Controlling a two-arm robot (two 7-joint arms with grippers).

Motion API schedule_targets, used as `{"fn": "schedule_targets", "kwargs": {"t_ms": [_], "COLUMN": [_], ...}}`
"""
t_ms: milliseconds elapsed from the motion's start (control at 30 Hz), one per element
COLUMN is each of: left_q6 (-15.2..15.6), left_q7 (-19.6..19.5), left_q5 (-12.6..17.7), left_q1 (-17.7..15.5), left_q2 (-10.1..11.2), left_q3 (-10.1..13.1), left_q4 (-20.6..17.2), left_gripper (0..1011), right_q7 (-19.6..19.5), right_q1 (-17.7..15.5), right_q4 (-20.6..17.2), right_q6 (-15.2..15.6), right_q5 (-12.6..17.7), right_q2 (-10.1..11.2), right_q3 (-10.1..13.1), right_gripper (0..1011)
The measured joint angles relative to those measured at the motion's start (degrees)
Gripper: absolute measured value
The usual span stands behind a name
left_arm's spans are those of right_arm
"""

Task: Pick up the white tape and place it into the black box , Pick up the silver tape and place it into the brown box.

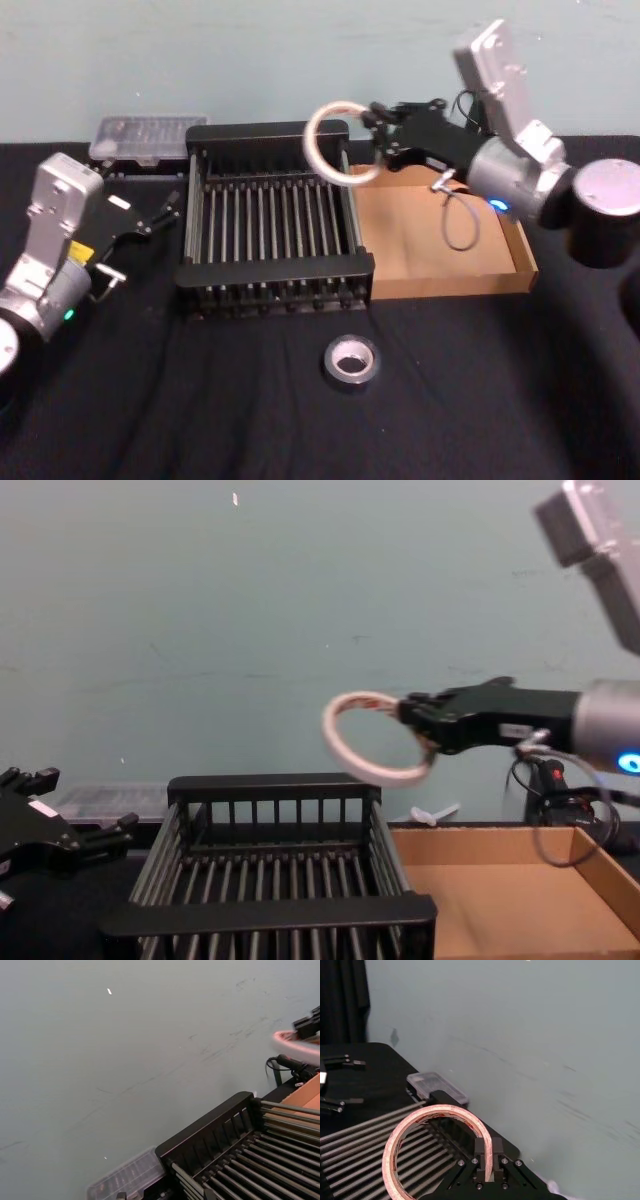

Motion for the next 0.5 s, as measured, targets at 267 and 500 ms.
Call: {"fn": "schedule_targets", "kwargs": {"t_ms": [267,500], "left_q6": [0.0,0.0], "left_q7": [0.0,0.0], "left_q5": [0.0,0.0], "left_q1": [0.0,0.0], "left_q2": [0.0,0.0], "left_q3": [0.0,0.0], "left_q4": [0.0,0.0], "left_gripper": [1001,1001], "right_q7": [0.4,0.1], "right_q1": [3.8,6.2], "right_q4": [6.6,12.8], "right_q6": [-2.1,-3.2], "right_q5": [-1.3,-2.4], "right_q2": [-3.8,-7.0], "right_q3": [-2.9,-4.6], "right_gripper": [90,90]}}
